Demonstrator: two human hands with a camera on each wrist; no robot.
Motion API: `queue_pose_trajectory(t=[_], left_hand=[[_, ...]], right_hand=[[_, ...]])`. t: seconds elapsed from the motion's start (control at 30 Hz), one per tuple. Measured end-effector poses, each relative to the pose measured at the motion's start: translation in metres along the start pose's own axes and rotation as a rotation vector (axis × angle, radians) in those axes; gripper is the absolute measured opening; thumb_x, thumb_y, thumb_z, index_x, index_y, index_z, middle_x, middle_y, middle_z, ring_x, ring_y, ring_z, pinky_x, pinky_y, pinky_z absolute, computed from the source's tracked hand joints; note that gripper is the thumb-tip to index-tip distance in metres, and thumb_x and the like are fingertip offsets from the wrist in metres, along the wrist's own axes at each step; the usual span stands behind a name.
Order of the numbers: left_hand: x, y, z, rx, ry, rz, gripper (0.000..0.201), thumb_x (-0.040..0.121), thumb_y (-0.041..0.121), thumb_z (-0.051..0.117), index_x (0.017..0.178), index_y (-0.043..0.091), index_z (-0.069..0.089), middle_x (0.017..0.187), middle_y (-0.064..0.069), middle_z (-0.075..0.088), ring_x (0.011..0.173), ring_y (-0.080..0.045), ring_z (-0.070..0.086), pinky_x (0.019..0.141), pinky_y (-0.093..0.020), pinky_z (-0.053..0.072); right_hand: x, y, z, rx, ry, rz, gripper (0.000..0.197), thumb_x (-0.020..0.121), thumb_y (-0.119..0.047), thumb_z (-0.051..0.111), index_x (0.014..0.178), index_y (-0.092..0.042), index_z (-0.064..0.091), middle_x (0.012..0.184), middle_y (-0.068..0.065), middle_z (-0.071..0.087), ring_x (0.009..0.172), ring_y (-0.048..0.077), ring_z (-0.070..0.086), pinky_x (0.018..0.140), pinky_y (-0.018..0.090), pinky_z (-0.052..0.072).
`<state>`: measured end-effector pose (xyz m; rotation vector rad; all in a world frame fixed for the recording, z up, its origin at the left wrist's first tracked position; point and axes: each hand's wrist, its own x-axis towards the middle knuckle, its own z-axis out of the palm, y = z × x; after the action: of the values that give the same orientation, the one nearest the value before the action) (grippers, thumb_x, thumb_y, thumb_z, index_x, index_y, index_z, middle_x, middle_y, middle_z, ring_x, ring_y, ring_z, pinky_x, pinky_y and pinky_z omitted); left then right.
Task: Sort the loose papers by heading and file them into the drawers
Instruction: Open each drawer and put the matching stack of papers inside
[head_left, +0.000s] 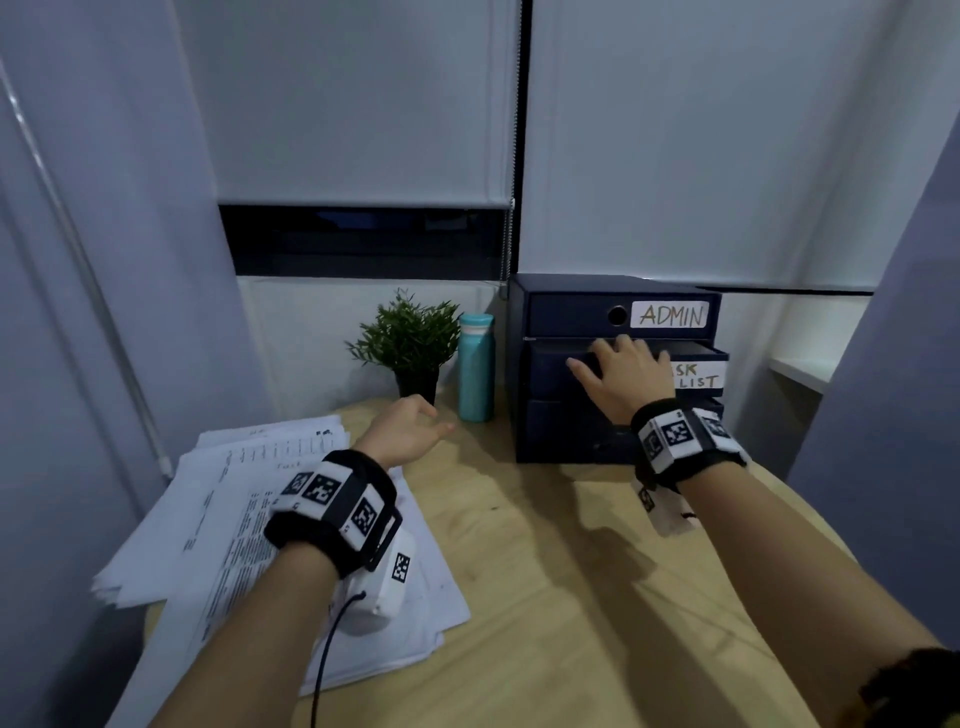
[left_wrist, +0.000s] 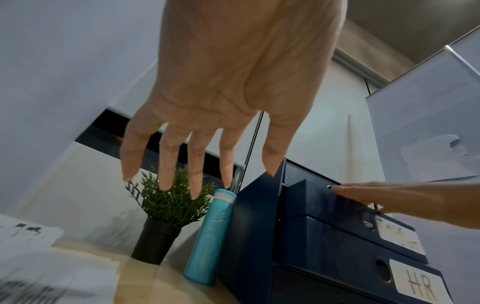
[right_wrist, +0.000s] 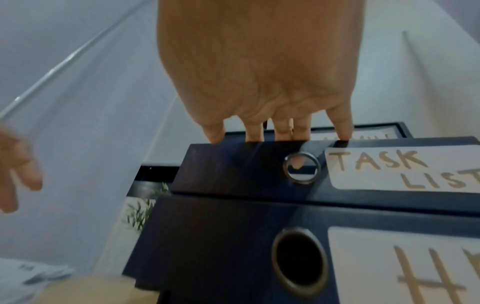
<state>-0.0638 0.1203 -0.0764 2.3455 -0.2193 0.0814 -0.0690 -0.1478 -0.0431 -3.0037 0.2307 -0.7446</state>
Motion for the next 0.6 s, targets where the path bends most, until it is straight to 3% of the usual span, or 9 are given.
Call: queue_pose_trajectory(t=[0.1, 0.13, 0.2, 0.33, 0.4, 0.47, 0.53, 0.6], left_hand=[[-0.010, -0.009, -0.010, -0.073, 0.027, -0.086, 0.018, 0.089, 0.035, 0.063, 0.089, 0.017, 0.058, 0.098, -0.006, 0.056, 0.101, -0.021, 0.053, 0.088, -0.028, 0.041], [-0.014, -0.014, -0.015, -0.111, 0.044, -0.125, 0.017, 0.090, 0.032, 0.063, 0.087, 0.016, 0.058, 0.096, -0.005, 0.055, 0.102, -0.021, 0.051, 0.088, -0.029, 0.039], [-0.020, -0.029, -0.027, -0.148, 0.080, -0.206, 0.031, 0.092, 0.029, 0.061, 0.112, 0.004, 0.059, 0.117, -0.010, 0.056, 0.118, -0.025, 0.050, 0.098, -0.031, 0.038], [-0.033, -0.063, -0.056, -0.164, 0.154, -0.388, 0.059, 0.095, 0.023, 0.056, 0.142, -0.005, 0.034, 0.146, -0.019, 0.039, 0.132, -0.033, 0.040, 0.103, -0.035, 0.036], [-0.042, -0.082, -0.072, -0.168, 0.188, -0.481, 0.059, 0.096, 0.019, 0.052, 0.144, -0.005, 0.028, 0.149, -0.019, 0.035, 0.134, -0.034, 0.038, 0.099, -0.035, 0.037], [-0.050, -0.098, -0.088, -0.136, 0.245, -0.542, 0.052, 0.096, 0.016, 0.049, 0.141, -0.006, 0.035, 0.145, -0.020, 0.040, 0.131, -0.035, 0.041, 0.099, -0.035, 0.038], [-0.053, -0.117, -0.101, -0.148, 0.289, -0.601, 0.049, 0.096, 0.014, 0.048, 0.139, -0.007, 0.037, 0.144, -0.020, 0.041, 0.131, -0.035, 0.042, 0.105, -0.037, 0.038], [-0.060, -0.125, -0.107, -0.149, 0.272, -0.638, 0.046, 0.098, 0.013, 0.046, 0.139, -0.007, 0.038, 0.141, -0.019, 0.044, 0.127, -0.034, 0.045, 0.101, -0.036, 0.039]], right_hand=[[-0.009, -0.001, -0.021, 0.011, -0.029, 0.073, 0.060, 0.097, -0.059, 0.019, 0.121, -0.023, 0.061, 0.124, 0.012, 0.058, 0.120, 0.032, 0.050, 0.104, 0.054, 0.031], [-0.013, -0.003, -0.028, -0.003, -0.022, 0.108, 0.062, 0.098, -0.058, 0.018, 0.119, -0.021, 0.063, 0.122, 0.014, 0.060, 0.116, 0.033, 0.053, 0.102, 0.051, 0.033], [-0.020, -0.010, -0.040, -0.053, 0.008, 0.185, 0.057, 0.099, -0.050, 0.025, 0.117, -0.012, 0.064, 0.118, 0.018, 0.062, 0.111, 0.036, 0.056, 0.096, 0.045, 0.037], [-0.034, -0.018, -0.061, -0.076, -0.044, 0.303, 0.040, 0.095, -0.031, 0.040, 0.120, -0.006, 0.058, 0.122, 0.019, 0.058, 0.112, 0.037, 0.055, 0.093, 0.042, 0.039], [-0.042, -0.022, -0.072, -0.072, -0.095, 0.351, 0.040, 0.093, -0.031, 0.042, 0.122, -0.007, 0.057, 0.123, 0.018, 0.058, 0.112, 0.035, 0.056, 0.098, 0.043, 0.039], [-0.050, -0.029, -0.081, -0.068, -0.088, 0.384, 0.040, 0.092, -0.030, 0.043, 0.121, -0.007, 0.057, 0.122, 0.018, 0.058, 0.111, 0.036, 0.056, 0.103, 0.048, 0.036], [-0.057, -0.047, -0.086, -0.048, 0.087, 0.294, 0.038, 0.092, -0.026, 0.043, 0.116, -0.002, 0.060, 0.121, 0.021, 0.058, 0.114, 0.039, 0.052, 0.101, 0.049, 0.036], [-0.064, -0.079, -0.087, 0.025, 0.299, 0.107, 0.039, 0.093, -0.026, 0.043, 0.106, 0.003, 0.064, 0.115, 0.024, 0.059, 0.113, 0.040, 0.049, 0.091, 0.047, 0.041]])
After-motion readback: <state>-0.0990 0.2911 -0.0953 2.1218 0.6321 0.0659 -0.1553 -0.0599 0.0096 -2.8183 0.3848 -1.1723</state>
